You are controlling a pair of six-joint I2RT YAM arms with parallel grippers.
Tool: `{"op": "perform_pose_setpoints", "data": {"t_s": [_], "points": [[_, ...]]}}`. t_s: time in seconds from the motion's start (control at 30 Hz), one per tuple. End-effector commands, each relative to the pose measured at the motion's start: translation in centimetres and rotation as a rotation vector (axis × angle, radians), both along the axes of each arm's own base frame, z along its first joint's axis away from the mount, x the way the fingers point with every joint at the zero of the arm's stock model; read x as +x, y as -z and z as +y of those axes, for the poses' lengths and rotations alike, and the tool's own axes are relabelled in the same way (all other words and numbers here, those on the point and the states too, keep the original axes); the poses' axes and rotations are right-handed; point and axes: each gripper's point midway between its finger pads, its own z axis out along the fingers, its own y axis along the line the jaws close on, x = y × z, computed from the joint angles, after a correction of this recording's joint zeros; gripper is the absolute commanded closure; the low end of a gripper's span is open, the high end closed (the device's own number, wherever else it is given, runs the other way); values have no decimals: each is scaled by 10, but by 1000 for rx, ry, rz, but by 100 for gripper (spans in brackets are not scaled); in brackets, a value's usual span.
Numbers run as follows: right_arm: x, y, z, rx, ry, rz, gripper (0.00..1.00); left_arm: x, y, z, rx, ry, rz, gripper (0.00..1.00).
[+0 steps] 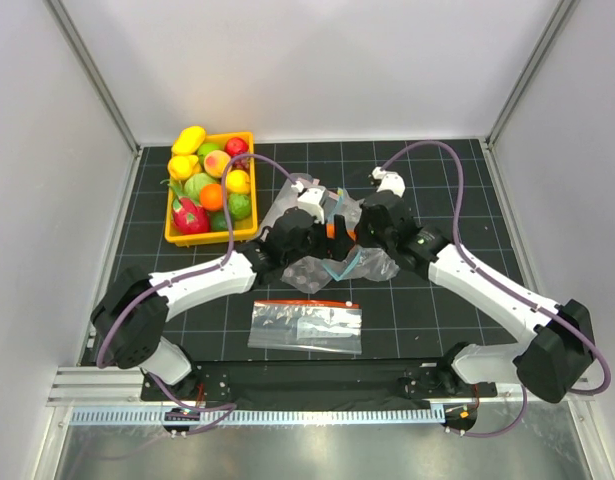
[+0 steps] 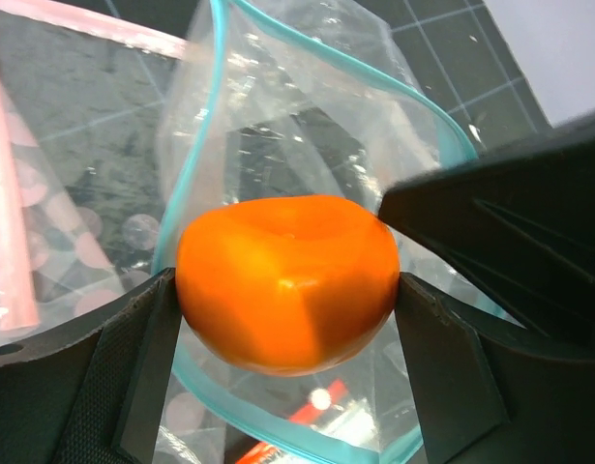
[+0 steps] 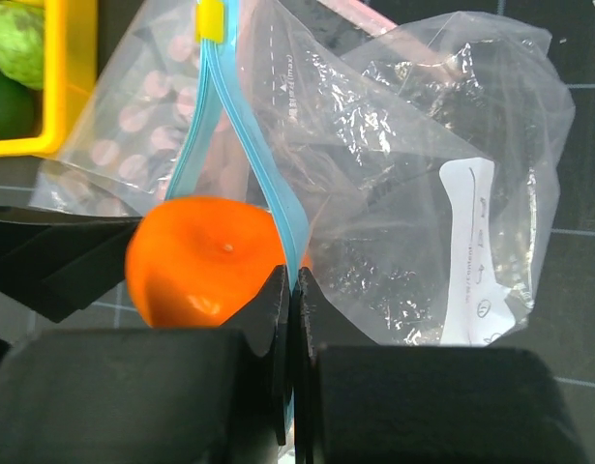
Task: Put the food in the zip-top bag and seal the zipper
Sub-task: Place the fake fruit in the zipper food storage bag.
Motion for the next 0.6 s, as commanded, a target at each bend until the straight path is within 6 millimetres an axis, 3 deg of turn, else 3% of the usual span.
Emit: {"op": "perform_pose_setpoints", "data": {"t_s": [0.0, 0.07, 0.17, 0.57], "points": [[9, -15, 2, 139, 9, -25, 99, -6, -43, -17, -99, 73, -60, 12], [8, -11, 9, 212, -37, 8, 99, -10, -46, -18, -109, 86, -61, 6], [12, -9, 3, 264, -30, 20, 99, -13, -50, -17, -114, 90, -69, 0], [13, -8, 3, 258, -32, 26, 99, -18, -67, -7, -106, 90, -106, 0]]}}
